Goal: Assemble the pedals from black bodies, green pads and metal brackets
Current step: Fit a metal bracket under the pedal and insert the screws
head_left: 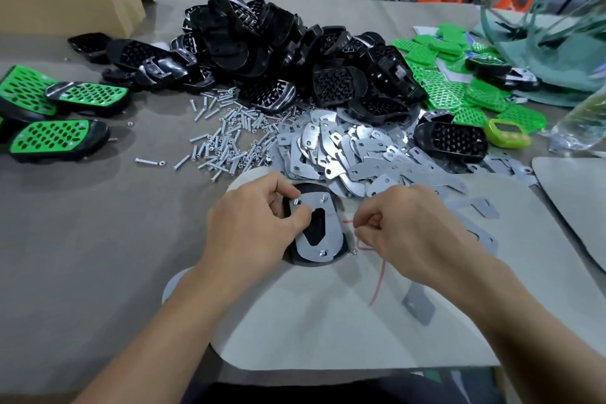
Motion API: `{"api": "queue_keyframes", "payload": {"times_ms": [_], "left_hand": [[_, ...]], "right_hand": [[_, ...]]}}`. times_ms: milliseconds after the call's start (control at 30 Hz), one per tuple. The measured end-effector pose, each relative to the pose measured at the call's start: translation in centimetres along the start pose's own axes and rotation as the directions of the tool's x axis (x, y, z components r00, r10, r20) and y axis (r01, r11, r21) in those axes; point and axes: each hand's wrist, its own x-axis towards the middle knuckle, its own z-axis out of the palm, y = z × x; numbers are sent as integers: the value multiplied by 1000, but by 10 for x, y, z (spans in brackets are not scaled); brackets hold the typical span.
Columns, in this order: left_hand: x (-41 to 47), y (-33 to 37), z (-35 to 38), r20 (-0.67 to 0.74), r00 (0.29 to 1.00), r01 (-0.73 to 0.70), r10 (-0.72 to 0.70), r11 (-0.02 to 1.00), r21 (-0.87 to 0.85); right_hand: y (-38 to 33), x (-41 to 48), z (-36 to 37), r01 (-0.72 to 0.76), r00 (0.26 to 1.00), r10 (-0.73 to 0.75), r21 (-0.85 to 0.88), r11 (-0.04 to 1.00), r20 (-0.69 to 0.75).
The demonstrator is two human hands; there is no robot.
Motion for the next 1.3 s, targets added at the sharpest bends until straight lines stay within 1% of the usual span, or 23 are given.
{"api": "queue_keyframes", "payload": {"times_ms": [67, 167, 233, 367, 433, 567, 833, 900, 1033, 1133, 1300], "left_hand": [[-1, 2, -1, -10, 1000, 1, -1, 1000, 31], [0, 3, -1, -8, 1000, 14, -13, 997, 70], [1, 4, -1, 11, 999, 29, -30, 994, 102], [0, 6, -3, 7, 999, 38, -39, 989, 142], [-1, 7, -4, 14, 999, 36, -39, 989, 144], [-2, 9, -6, 47, 999, 21, -25, 996, 87], [-2, 9, -6, 70, 997, 16, -24, 993, 114], [-1, 7, -6, 96, 995, 19, -27, 996, 84], [-2, -1, -11, 174, 985, 17, -4, 997, -73], [-1, -3, -18, 266, 963, 0, 42, 988, -156], [5, -5, -18, 316, 948, 11, 33, 991, -135]], "right_hand": [[-4, 3, -1, -2, 999, 5, 77, 997, -37], [-19, 15, -6, -2, 991, 40, 277, 961, -130], [-34, 27, -6, 20, 989, 32, 342, 940, -145], [-56, 44, 2, 47, 995, -19, 295, 954, -97], [-59, 49, 4, 31, 998, -14, 280, 960, -64], [-60, 54, 3, 8, 1000, -3, 254, 967, -18], [-67, 57, -2, 0, 1000, -2, 137, 991, 15], [-69, 58, -1, 1, 1000, -2, 103, 995, 10], [-71, 56, -1, 19, 1000, -19, 62, 998, 7], [-68, 54, -1, 22, 1000, -21, 103, 994, -3], [-65, 52, 2, 13, 1000, -10, 160, 987, -24]]}}
